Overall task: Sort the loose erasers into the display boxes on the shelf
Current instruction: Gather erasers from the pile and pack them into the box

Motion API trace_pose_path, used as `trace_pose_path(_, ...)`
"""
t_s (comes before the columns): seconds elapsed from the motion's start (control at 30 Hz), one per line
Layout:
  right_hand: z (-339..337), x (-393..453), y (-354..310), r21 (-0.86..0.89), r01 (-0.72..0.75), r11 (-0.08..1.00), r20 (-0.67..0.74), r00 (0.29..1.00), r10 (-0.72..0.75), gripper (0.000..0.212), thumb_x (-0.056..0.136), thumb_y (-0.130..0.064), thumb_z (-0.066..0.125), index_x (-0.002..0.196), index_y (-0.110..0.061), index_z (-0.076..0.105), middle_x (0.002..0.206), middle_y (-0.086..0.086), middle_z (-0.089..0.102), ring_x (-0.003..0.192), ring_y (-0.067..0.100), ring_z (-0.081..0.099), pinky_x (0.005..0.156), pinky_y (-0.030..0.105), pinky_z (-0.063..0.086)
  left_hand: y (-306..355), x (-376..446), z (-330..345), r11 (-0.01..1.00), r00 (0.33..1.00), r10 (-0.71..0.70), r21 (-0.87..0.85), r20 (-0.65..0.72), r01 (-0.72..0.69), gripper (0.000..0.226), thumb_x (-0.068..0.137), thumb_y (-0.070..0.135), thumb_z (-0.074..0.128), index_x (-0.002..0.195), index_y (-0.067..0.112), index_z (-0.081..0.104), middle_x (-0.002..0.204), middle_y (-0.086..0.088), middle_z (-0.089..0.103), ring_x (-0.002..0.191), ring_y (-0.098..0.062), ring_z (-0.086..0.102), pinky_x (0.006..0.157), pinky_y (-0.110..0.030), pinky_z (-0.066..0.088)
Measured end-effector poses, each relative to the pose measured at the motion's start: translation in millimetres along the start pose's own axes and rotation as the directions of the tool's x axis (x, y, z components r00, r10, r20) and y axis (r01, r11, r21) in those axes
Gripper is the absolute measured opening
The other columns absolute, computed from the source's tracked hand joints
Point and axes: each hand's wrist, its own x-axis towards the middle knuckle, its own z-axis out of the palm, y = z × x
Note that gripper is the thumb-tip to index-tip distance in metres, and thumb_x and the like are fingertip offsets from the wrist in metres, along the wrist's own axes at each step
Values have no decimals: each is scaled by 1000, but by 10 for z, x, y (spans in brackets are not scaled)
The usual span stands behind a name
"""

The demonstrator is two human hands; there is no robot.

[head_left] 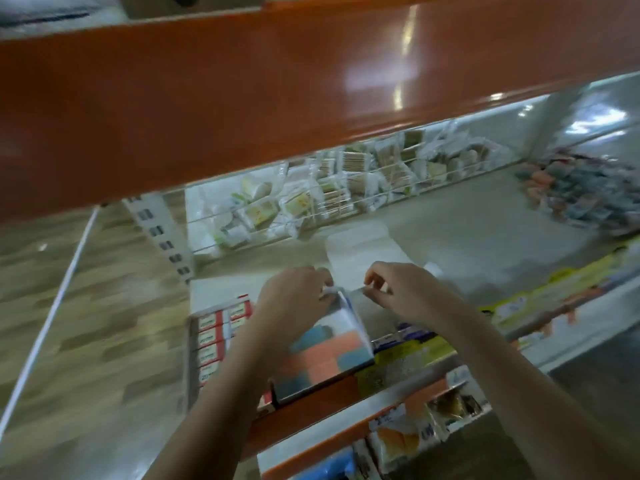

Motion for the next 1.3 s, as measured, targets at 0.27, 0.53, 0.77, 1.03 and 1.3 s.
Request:
trace_pose_path(0.27, -522, -394, 1100, -287, -39, 957, -160, 987, -8, 32, 92, -30, 52, 122, -17, 53, 121, 6, 54, 113, 25, 49, 88, 31, 39, 1291, 728, 118, 974, 966, 208, 120, -156, -190, 36, 93, 42, 46, 125, 26, 52, 122, 0, 55, 112, -21, 50, 90, -33, 41)
trace_pose_path(0.53, -1147, -944, 2705, -354, -220, 909, -192, 968, 159, 43, 91, -33, 53, 131, -20, 45, 132, 5, 46, 124, 25, 40, 98, 34, 37, 2886, 1568, 631, 964, 966, 249, 110, -65, -241, 44, 93, 46, 44, 132, 24, 46, 130, -3, 47, 120, -25, 43, 96, -37, 38)
trace_pose_path(0.77, -1428, -1080, 3654, -203, -360, 911, -286, 911, 296, 46, 90, -27, 54, 134, -20, 43, 135, 7, 45, 125, 28, 40, 94, 39, 41, 3756, 2301, 885, 964, 967, 253, 91, -38, -249, 47, 94, 46, 43, 134, 22, 44, 138, -6, 43, 126, -28, 41, 97, -41, 40)
trace_pose_path(1.03, -1866, -681, 4658, -73, -410, 909, -386, 852, 354, 34, 94, -27, 49, 126, -17, 50, 124, 7, 53, 116, 27, 48, 91, 35, 41, 4075, 3534, 982, 967, 955, 250, 83, -161, -239, 36, 96, 38, 43, 125, 18, 51, 129, -10, 52, 114, -30, 51, 89, -38, 44)
trace_pose_path(1.3, -2166, -18, 5467, 16, -434, 901, -292, 860, 419, 31, 95, -22, 46, 122, -8, 51, 120, 12, 56, 110, 26, 51, 92, 32, 42, 4162, 4381, 1065, 988, 979, 154, -5, -136, -156, 61, 85, -7, 50, 139, 19, 41, 144, -3, 40, 122, -24, 46, 96, -36, 44)
